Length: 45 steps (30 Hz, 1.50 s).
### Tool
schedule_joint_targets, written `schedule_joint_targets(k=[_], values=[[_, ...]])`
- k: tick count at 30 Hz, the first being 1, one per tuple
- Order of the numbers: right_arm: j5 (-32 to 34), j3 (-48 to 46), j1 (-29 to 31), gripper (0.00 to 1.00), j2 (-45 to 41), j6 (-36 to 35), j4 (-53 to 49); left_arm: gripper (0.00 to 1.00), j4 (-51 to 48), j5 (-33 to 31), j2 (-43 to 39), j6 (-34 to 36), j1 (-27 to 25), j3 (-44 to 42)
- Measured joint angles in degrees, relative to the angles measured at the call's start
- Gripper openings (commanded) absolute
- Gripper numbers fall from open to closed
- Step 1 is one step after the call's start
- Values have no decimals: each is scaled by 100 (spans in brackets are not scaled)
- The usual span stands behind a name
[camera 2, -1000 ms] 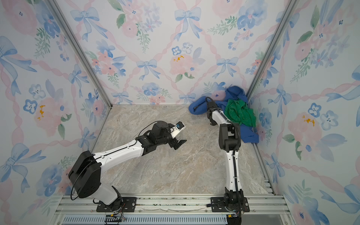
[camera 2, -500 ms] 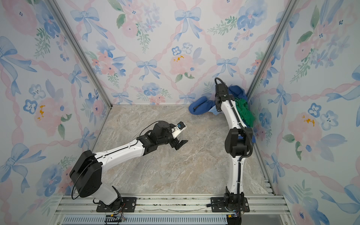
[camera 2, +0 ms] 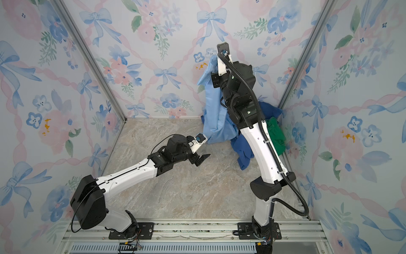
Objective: Pick out a specific cloth from the pile
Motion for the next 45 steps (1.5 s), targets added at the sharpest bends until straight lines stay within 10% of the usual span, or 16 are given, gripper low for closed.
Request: schedule_joint_targets(k=[10,16,26,36,45], values=[[-157,-4607,-70,3,-1519,1996,1244,98,363,-647,-1403,275,328,-507],[-168,-6944,-70,99,-1893,3154,756,98,138,-1150,-1478,4,170,-708],[376,-8581,-70,97,-3842,3932,-929,94,-940,-2035,-1867,-1943,227,-1416],[87,-10010,330,97,-5866,4841,-2229,74,-1453,-1421,811,-2638,435,-199],[-74,-10668,1340,97,-5864,5359,-2000,95,-1851,-1344,1871,-2865,654,289]])
